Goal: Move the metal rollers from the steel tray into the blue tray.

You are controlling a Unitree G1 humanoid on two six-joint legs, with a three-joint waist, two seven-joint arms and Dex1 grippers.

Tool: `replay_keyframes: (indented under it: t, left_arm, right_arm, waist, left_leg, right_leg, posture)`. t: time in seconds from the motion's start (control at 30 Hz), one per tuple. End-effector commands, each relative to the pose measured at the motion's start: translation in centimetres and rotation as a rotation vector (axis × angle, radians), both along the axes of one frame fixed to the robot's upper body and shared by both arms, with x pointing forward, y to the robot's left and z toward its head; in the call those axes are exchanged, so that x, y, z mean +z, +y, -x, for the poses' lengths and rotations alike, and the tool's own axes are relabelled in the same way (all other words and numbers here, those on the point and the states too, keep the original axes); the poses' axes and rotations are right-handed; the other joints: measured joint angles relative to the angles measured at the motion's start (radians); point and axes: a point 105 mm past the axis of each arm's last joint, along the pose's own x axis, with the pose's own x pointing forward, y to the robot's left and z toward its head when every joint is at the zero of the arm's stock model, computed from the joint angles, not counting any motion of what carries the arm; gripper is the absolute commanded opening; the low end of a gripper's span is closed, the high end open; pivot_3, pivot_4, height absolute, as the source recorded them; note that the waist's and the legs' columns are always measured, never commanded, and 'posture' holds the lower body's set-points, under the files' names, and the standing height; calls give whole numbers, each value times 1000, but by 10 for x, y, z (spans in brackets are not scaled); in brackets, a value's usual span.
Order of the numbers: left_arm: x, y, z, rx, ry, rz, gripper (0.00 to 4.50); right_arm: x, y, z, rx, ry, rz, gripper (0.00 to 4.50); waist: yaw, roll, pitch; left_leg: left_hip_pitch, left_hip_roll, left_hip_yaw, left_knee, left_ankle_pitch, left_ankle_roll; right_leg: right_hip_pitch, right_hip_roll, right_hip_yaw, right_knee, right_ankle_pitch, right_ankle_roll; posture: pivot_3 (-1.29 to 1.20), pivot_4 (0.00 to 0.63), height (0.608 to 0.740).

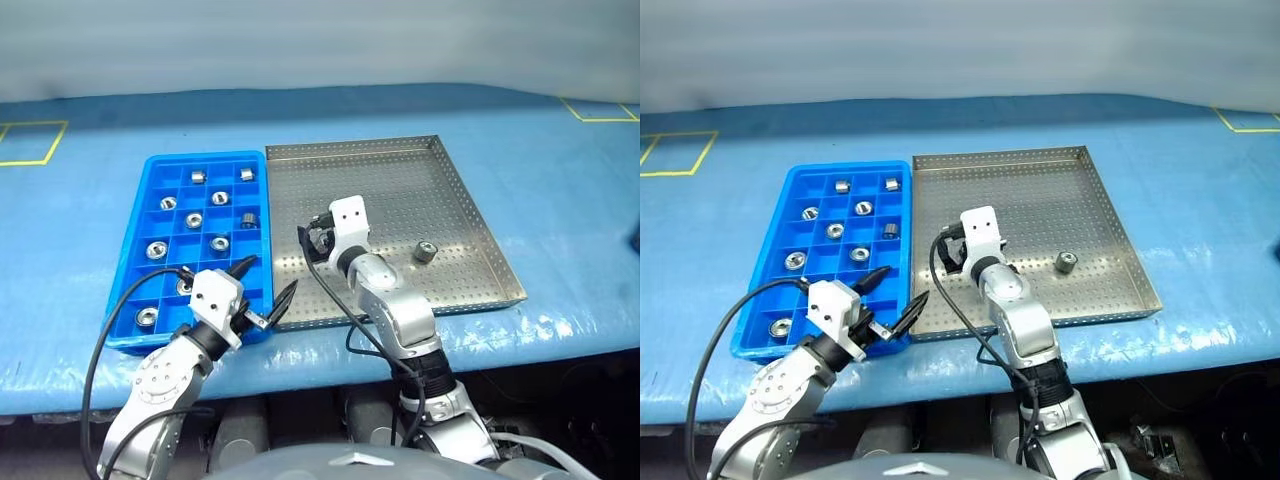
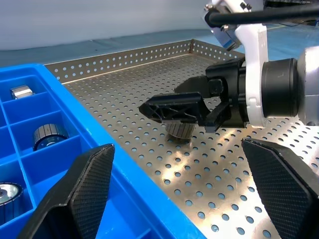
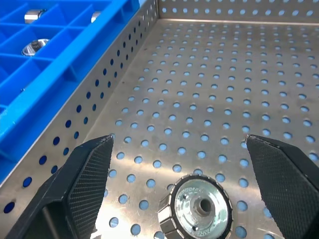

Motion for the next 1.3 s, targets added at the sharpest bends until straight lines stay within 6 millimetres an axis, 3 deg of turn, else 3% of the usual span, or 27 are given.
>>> replay_keyframes:
  t: [0.03, 0.2, 0.23, 0.3, 0.5, 0.53, 0.67, 0.83, 0.97, 1.1, 1.3]
  left_arm:
    - [11, -4, 3, -7, -42, 16, 4500]
    - [10, -4, 5, -3, -40, 17, 4500]
    - [11, -4, 5, -2, -40, 17, 4500]
    - [11, -4, 5, -1, -40, 15, 4500]
    - [11, -3, 6, 4, -43, 12, 4500]
    - [12, -2, 6, 7, -44, 10, 4500]
    - [14, 2, 6, 36, -57, 5, 4500]
    - [19, 17, 8, 126, -97, -28, 4500]
    - [22, 27, 13, 191, -124, -43, 4500]
    - [21, 35, 19, 238, -134, -65, 4500]
    - [16, 37, 27, 242, -110, -60, 4500]
  right_arm:
    - [-1, -3, -2, -15, -11, -5, 4483]
    - [-13, -8, -3, -39, 24, -8, 4483]
    - [-14, -9, -4, -46, 24, -5, 4309]
    - [-15, -11, -4, -55, 24, -3, 3871]
    - [-9, -4, -1, -21, 8, -25, 1926]
    - [-6, -2, -1, -11, -1, -32, 1833]
    - [14, 13, 1, 53, -46, -69, 1834]
    - [50, 47, 13, 255, -121, -122, 1834]
    - [68, 68, 23, 377, -150, -130, 1834]
    - [70, 84, 30, 458, -119, -134, 1834]
    - [46, 97, 50, 598, -61, -10, 1834]
  waist:
    - [2, 0, 0]
    - [5, 0, 0]
    - [5, 0, 0]
    - [5, 0, 0]
    - [5, 0, 0]
    - [5, 0, 0]
    - [5, 0, 0]
    - [8, 0, 0]
    - [22, 0, 0]
    - [50, 0, 0]
    - [69, 0, 0]
  left_leg:
    - [0, 0, 0, 0, 0, 0]
    - [0, 0, 0, 0, 0, 0]
    - [0, 0, 0, 0, 0, 0]
    - [0, 0, 0, 0, 0, 0]
    - [0, 0, 0, 0, 0, 0]
    - [0, 0, 0, 0, 0, 0]
    - [0, 0, 0, 0, 0, 0]
    - [0, 0, 0, 0, 0, 0]
    - [1, 0, -1, 0, 0, 0]
    - [1, 0, -1, 0, 0, 0]
    - [0, 0, 0, 1, 0, 0]
  right_leg:
    - [0, 0, 0, 0, 0, 0]
    - [0, 0, 0, 0, 0, 0]
    - [0, 0, 0, 0, 0, 0]
    - [0, 0, 0, 0, 0, 0]
    - [0, 0, 0, 0, 0, 0]
    - [0, 0, 0, 0, 0, 0]
    - [0, 0, 0, 1, 0, 0]
    - [-1, 0, 0, 2, 0, 0]
    - [0, 0, -1, 3, -1, -1]
    - [-1, 0, -1, 2, -1, -1]
    - [-1, 0, -1, 2, -1, -1]
  posture:
    - [61, 150, 740]
    - [65, 150, 740]
    - [66, 150, 740]
    - [66, 150, 740]
    - [73, 150, 740]
    - [76, 150, 740]
    - [83, 150, 740]
    - [140, 150, 740]
    - [178, 150, 740]
    - [207, 150, 740]
    - [224, 150, 740]
